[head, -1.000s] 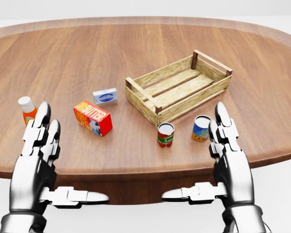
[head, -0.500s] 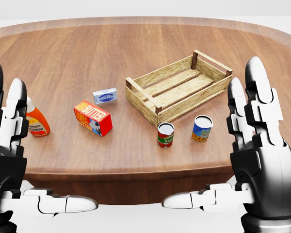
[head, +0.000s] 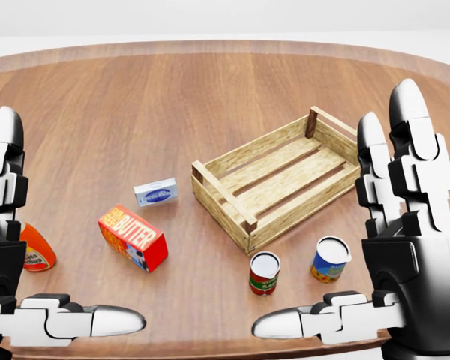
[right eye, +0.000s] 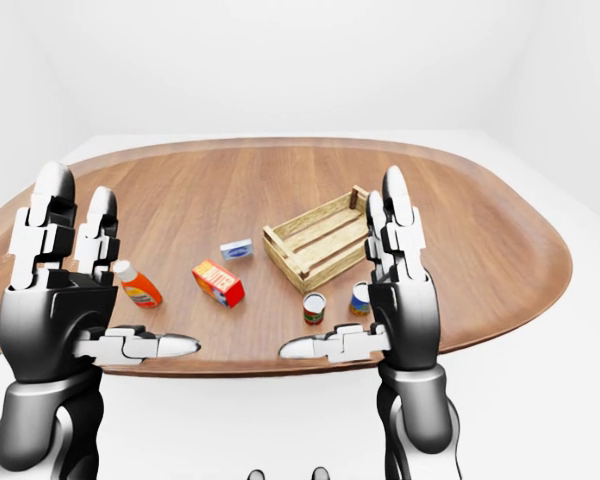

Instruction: Pick up the tomato sauce, and put it in the wooden tray.

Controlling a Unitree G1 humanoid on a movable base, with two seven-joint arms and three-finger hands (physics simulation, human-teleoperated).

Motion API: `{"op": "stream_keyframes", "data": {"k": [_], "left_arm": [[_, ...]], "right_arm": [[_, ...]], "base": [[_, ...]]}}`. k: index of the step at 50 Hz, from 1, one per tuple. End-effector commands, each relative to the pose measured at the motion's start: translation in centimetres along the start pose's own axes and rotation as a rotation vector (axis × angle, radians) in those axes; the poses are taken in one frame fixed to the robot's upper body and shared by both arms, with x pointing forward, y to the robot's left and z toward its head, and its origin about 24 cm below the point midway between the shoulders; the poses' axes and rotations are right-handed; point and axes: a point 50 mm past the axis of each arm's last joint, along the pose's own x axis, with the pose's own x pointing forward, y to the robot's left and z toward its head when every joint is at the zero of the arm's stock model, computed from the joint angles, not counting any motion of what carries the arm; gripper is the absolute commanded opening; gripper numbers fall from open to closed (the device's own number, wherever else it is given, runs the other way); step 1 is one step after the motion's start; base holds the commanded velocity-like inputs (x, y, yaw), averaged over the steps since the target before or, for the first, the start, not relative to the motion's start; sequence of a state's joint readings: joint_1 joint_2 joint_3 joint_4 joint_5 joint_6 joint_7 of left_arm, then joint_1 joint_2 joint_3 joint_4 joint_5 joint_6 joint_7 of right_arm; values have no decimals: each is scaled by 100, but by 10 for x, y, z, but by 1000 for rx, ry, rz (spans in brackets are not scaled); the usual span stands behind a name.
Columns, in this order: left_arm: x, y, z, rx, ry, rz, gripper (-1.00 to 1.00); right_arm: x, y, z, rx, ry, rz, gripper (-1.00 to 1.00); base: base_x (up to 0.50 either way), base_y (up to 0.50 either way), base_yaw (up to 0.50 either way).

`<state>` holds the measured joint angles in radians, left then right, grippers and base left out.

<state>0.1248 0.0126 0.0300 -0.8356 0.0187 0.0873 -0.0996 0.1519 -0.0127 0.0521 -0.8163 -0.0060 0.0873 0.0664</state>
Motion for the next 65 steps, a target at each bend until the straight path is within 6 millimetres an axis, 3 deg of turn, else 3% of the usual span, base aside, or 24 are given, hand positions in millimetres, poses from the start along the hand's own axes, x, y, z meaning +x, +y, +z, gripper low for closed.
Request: {"op": "stream_keyframes", "data": {"k": [1, 29, 56, 65], "left_arm": [[0, 0, 3, 2, -12, -1, 100], [1, 1, 4, 1, -21, 4, 100], [0, -1, 3, -1, -13, -3, 100], [0, -1, 3, -1, -15, -3, 100]], "right_arm": [[-1, 1, -3, -1, 15, 6, 100], [1, 0, -9, -15, 35, 2, 100], [2, -4, 4, -14, -26, -18, 100], [1, -2, 1, -8, -9, -11, 100]], "base": [[50, 0, 0], [49, 0, 0], [1, 0, 0], [0, 42, 0]]}}
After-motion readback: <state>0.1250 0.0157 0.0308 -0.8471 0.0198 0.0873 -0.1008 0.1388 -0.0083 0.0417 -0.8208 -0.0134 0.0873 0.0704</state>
